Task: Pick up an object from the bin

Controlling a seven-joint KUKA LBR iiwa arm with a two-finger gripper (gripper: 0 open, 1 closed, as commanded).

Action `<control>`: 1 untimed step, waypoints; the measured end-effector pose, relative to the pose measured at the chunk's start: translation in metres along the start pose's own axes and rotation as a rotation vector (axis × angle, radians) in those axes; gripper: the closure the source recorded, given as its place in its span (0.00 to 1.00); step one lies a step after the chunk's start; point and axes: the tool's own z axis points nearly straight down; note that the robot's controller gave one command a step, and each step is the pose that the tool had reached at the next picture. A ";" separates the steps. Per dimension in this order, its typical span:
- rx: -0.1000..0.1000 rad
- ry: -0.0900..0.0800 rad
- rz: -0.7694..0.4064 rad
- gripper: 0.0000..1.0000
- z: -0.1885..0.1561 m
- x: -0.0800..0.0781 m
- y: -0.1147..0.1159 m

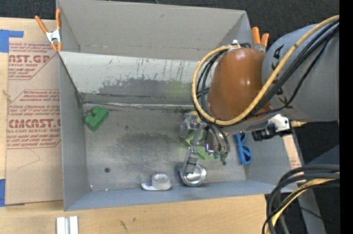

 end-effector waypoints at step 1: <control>0.000 0.004 -0.391 0.00 0.074 0.001 0.002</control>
Offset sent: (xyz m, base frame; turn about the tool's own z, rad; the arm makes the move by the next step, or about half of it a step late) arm 0.0007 0.0012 -0.0714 -0.3899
